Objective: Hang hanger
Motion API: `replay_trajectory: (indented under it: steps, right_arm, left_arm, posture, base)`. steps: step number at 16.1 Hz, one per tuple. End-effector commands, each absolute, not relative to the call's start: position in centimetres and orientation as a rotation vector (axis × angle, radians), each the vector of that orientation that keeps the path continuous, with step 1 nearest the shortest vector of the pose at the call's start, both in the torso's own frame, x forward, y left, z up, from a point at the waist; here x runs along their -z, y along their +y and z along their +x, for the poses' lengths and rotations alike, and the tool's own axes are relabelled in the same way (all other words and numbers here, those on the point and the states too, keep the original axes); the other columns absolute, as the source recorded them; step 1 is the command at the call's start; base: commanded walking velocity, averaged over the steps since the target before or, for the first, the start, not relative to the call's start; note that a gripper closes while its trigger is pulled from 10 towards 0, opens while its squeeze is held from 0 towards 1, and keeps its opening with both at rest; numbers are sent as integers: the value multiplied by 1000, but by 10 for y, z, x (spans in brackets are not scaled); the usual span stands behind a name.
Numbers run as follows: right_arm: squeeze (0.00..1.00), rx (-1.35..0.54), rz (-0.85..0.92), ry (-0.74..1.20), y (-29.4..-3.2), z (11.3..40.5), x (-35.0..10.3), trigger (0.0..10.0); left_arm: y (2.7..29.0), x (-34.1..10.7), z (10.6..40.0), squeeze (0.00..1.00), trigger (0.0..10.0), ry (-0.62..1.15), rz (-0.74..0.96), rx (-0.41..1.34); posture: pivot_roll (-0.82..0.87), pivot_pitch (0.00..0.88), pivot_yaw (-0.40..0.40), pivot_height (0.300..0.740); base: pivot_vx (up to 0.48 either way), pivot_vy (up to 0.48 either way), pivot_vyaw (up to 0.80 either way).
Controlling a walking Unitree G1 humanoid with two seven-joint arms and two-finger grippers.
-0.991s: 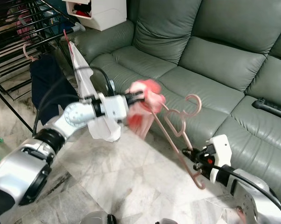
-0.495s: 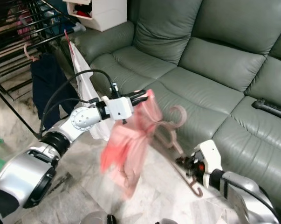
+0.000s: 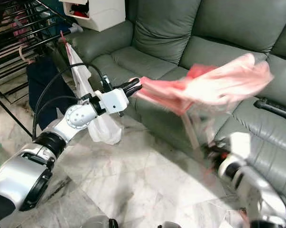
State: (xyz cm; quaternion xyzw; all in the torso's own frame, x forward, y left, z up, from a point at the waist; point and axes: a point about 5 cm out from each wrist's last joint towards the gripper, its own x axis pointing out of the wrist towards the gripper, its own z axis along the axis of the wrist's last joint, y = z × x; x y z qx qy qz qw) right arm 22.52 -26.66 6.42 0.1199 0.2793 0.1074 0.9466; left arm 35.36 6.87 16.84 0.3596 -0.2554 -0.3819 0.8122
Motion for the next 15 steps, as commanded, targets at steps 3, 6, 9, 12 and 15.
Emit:
replay_trajectory:
  steps: [3, 6, 9, 12, 15]
  right_arm:
    - [0, -1, 320, 468, -282, 238, -70, 10000]
    - [0, 72, 578, 326, -281, 262, -96, 10000]
    - [0, 133, 573, 526, -266, 259, -69, 10000]
    - [0, -329, 280, 722, -212, 229, -55, 10000]
    - [0, 16, 431, 710, -235, 227, -41, 10000]
  left_arm:
    - [62, -173, 349, 0, 10000, -591, 737, 829]
    - [45, -143, 332, 0, 10000, -541, 776, 946]
    - [41, -143, 326, 0, 10000, -563, 708, 934]
    - [40, -145, 322, 0, 10000, -571, 716, 983]
    - [38, -142, 320, 0, 10000, -540, 757, 1044]
  posture:
    - [-160, 0, 63, 740]
    - [-159, 0, 63, 740]
    - [-146, 0, 44, 740]
    - [-137, 0, 42, 740]
    - [-136, 0, 48, 740]
  base:
    - [0, 0, 0]
    - [0, 0, 0]
    - [0, 0, 0]
    - [0, 0, 0]
    - [0, 0, 0]
